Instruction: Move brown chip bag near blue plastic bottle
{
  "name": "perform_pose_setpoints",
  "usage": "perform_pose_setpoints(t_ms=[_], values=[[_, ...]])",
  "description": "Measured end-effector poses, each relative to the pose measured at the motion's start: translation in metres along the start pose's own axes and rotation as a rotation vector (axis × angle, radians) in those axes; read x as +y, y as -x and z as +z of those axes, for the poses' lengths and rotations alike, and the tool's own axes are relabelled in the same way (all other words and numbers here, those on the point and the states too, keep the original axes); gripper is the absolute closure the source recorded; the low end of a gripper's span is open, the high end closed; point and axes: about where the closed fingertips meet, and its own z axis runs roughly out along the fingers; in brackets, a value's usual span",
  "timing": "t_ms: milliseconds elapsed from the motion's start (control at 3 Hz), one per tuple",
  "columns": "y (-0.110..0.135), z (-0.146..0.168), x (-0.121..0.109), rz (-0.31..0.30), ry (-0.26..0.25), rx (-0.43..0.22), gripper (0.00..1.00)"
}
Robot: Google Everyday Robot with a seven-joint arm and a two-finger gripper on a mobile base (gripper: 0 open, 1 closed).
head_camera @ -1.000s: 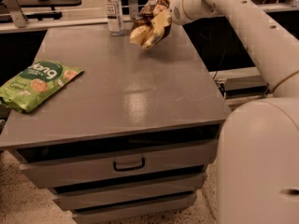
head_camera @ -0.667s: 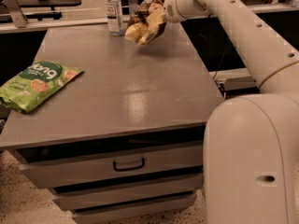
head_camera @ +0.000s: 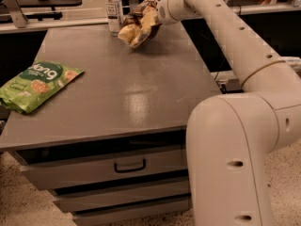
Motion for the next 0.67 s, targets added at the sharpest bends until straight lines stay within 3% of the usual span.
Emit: perform_pose_setpoints(t_ms=[667], values=[[-0.008,0.023,0.012,0.046,0.050,0.044,0.57]])
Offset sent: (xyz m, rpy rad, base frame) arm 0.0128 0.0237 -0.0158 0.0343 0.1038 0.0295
